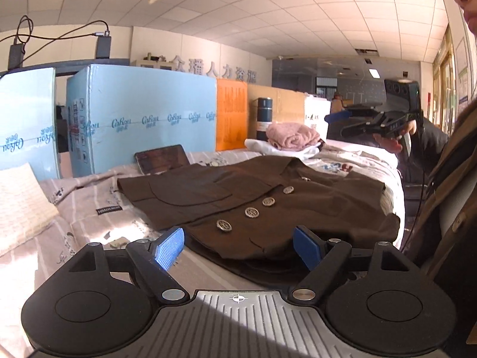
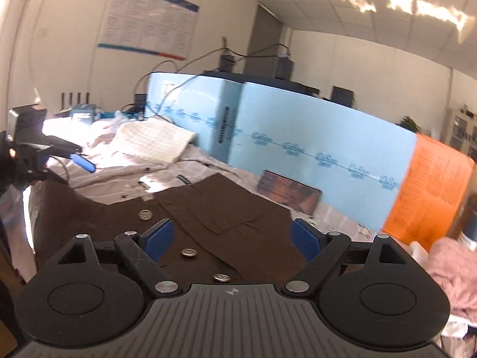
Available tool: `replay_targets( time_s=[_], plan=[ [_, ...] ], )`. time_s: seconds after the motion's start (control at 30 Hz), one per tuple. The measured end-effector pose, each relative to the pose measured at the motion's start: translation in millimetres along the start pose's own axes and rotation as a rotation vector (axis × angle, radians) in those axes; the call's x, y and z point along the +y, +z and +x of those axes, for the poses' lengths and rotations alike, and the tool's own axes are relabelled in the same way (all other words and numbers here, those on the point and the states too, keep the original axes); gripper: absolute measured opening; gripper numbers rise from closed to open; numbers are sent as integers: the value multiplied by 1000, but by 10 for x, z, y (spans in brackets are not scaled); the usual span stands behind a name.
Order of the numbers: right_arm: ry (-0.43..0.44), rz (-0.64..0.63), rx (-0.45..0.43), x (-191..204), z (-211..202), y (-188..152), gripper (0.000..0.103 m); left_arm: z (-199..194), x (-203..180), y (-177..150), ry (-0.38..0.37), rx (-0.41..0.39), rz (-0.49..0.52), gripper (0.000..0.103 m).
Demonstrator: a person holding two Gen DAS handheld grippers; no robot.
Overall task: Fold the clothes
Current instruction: 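Lower the jacket flat onto the sheet and open both grippers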
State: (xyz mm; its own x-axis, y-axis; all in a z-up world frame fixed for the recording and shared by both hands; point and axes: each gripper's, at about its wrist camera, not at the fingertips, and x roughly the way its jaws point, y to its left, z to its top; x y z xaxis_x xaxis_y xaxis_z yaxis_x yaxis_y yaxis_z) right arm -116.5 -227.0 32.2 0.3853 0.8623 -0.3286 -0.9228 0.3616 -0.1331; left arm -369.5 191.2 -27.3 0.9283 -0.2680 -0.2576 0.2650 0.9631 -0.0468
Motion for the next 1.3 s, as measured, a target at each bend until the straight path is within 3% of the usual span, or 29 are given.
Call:
replay_targets(
  time_s=[0.1, 0.17, 0.3, 0.4, 0.47, 0.53, 0.6, 0.63, 0.67, 0.7, 0.87, 0.93, 1.03, 1.13, 1.17, 1.2, 1.23, 1.3],
  plan=[
    [-144, 215, 13, -598, 93, -251, 88, 127, 249, 163, 101, -90, -109, 99],
    [-197, 394, 20, -986, 209, -432, 88, 323, 426, 272, 179, -97, -195, 99],
    [-245, 691, 74, -1568, 555, -708, 88, 1024, 834, 466, 308, 53, -338, 99],
    [-285, 810, 114, -1819, 808, -797, 88, 1534, 1138, 474, 340, 161, -426, 99],
    [-277, 881, 153, -1948, 998, -818, 86, 1804, 1246, 487, 358, 188, -445, 99],
    [-262, 919, 189, -2003, 1148, -838, 81, 2010, 1330, 492, 391, 190, -446, 99],
    [-272, 903, 218, -1986, 1271, -832, 67, 2182, 1419, 477, 419, 183, -465, 98],
    [-281, 891, 230, -1974, 1329, -828, 54, 2239, 1415, 458, 417, 186, -467, 98],
    [-304, 865, 229, -1951, 1362, -816, 34, 2291, 1406, 439, 414, 190, -469, 94],
    [-307, 844, 223, -1931, 1379, -808, 25, 2344, 1397, 419, 410, 193, -470, 87],
    [-368, 655, 151, -1828, 1394, -681, 18, 2437, 1181, 406, 437, 204, -372, 71],
    [-385, 620, 156, -1908, 1438, -631, 18, 2460, 1123, 419, 444, 220, -347, 70],
    [-397, 604, 241, -2046, 1591, -662, 20, 2468, 1060, 412, 433, 243, -325, 70],
    [-401, 559, 303, -2035, 1643, -720, 37, 2378, 1038, 409, 452, 247, -338, 71],
    [-402, 547, 302, -2012, 1611, -720, 58, 2297, 1023, 416, 452, 240, -346, 71],
    [-404, 534, 300, -1986, 1574, -717, 68, 2212, 1007, 424, 451, 232, -353, 72],
    [-412, 514, 288, -1943, 1507, -691, 74, 2126, 991, 432, 450, 225, -360, 72],
    [-428, 473, 264, -1853, 1372, -637, 75, 1904, 910, 445, 445, 201, -360, 72]
  ],
)
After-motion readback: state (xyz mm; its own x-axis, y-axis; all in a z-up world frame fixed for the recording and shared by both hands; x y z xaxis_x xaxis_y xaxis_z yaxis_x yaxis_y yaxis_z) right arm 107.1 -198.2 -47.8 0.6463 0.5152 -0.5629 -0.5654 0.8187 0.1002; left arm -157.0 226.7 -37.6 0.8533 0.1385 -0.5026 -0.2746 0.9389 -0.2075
